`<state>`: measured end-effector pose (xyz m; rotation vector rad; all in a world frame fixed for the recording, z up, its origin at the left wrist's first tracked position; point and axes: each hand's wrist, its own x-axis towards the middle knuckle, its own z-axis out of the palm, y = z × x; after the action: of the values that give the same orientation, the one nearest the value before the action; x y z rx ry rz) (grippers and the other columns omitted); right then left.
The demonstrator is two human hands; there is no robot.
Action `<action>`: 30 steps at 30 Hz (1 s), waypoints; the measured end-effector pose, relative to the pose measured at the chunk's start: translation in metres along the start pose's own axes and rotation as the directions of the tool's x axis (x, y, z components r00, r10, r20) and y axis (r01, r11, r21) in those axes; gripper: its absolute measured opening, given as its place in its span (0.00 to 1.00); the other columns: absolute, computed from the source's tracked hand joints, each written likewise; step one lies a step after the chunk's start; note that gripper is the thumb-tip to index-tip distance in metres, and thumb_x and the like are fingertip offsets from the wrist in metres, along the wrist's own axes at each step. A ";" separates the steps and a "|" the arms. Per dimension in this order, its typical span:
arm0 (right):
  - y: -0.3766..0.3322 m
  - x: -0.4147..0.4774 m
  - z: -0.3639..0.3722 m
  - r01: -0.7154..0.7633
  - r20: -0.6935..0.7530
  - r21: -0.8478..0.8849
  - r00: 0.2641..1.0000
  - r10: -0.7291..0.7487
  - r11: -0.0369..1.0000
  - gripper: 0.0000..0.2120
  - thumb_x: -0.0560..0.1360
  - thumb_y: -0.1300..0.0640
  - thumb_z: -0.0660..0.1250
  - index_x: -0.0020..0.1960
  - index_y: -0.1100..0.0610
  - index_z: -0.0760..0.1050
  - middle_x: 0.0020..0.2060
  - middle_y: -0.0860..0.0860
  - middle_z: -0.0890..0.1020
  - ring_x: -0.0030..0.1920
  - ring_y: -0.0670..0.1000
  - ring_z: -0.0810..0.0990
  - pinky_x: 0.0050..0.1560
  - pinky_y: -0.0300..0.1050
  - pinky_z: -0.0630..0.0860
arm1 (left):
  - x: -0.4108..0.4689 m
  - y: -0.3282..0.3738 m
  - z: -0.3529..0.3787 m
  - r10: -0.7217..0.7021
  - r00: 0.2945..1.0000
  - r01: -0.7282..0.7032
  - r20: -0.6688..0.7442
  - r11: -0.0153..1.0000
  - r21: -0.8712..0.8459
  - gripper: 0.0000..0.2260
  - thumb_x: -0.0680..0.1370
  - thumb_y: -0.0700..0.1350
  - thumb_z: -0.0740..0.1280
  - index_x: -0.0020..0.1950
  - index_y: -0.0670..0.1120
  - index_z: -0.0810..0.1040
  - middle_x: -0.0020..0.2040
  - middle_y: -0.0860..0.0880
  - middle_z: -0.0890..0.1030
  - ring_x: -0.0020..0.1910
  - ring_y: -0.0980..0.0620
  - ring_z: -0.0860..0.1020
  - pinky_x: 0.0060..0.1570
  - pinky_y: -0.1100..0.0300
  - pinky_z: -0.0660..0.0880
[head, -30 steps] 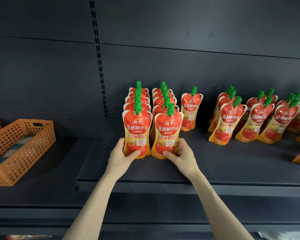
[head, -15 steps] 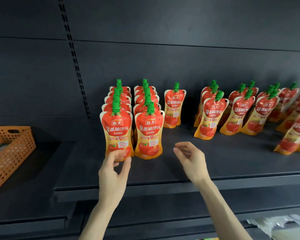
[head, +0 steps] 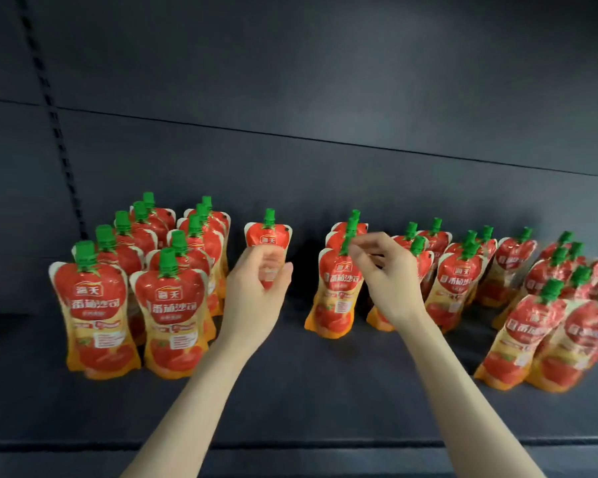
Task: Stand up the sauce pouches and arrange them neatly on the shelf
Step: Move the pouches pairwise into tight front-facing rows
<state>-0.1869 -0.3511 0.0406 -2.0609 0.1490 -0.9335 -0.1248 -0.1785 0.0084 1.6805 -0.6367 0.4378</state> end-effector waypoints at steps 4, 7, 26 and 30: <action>0.011 0.049 -0.019 0.022 0.037 -0.010 0.999 -0.022 1.000 0.04 0.76 0.59 0.66 0.50 0.55 0.78 0.44 0.46 0.82 0.48 0.45 0.80 0.50 0.36 0.76 | 0.043 -0.003 0.028 -0.016 0.993 0.032 -0.120 0.991 0.132 0.12 0.76 0.43 0.68 0.58 0.45 0.75 0.57 0.48 0.76 0.56 0.55 0.74 0.56 0.63 0.71; 0.023 0.085 -0.024 -0.004 0.103 -0.046 0.995 0.009 0.999 0.08 0.77 0.58 0.66 0.55 0.58 0.77 0.47 0.49 0.81 0.50 0.47 0.80 0.54 0.40 0.76 | 0.073 -0.012 0.037 -0.067 0.985 0.111 -0.158 0.950 0.291 0.20 0.76 0.47 0.67 0.66 0.43 0.70 0.64 0.46 0.72 0.64 0.50 0.69 0.60 0.60 0.65; 0.063 0.177 0.007 -0.162 0.473 -0.329 0.824 0.311 0.930 0.06 0.75 0.58 0.68 0.52 0.55 0.80 0.49 0.54 0.83 0.52 0.52 0.81 0.59 0.47 0.76 | 0.111 -0.068 0.058 -0.107 0.984 0.144 -0.145 0.949 0.280 0.13 0.78 0.46 0.64 0.61 0.45 0.76 0.49 0.45 0.80 0.55 0.44 0.76 0.54 0.49 0.73; 0.049 0.183 0.023 -0.167 0.537 -0.276 0.790 0.296 0.947 0.06 0.75 0.58 0.68 0.51 0.56 0.80 0.47 0.55 0.84 0.48 0.52 0.82 0.58 0.49 0.77 | 0.120 -0.076 0.058 -0.109 0.987 0.135 -0.116 0.960 0.244 0.12 0.78 0.46 0.64 0.60 0.47 0.77 0.48 0.46 0.80 0.55 0.45 0.75 0.54 0.46 0.73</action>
<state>-0.0297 -0.4432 0.0991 -2.3670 0.1803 -0.1159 0.0129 -0.2459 0.0106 1.9126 -0.4122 0.5284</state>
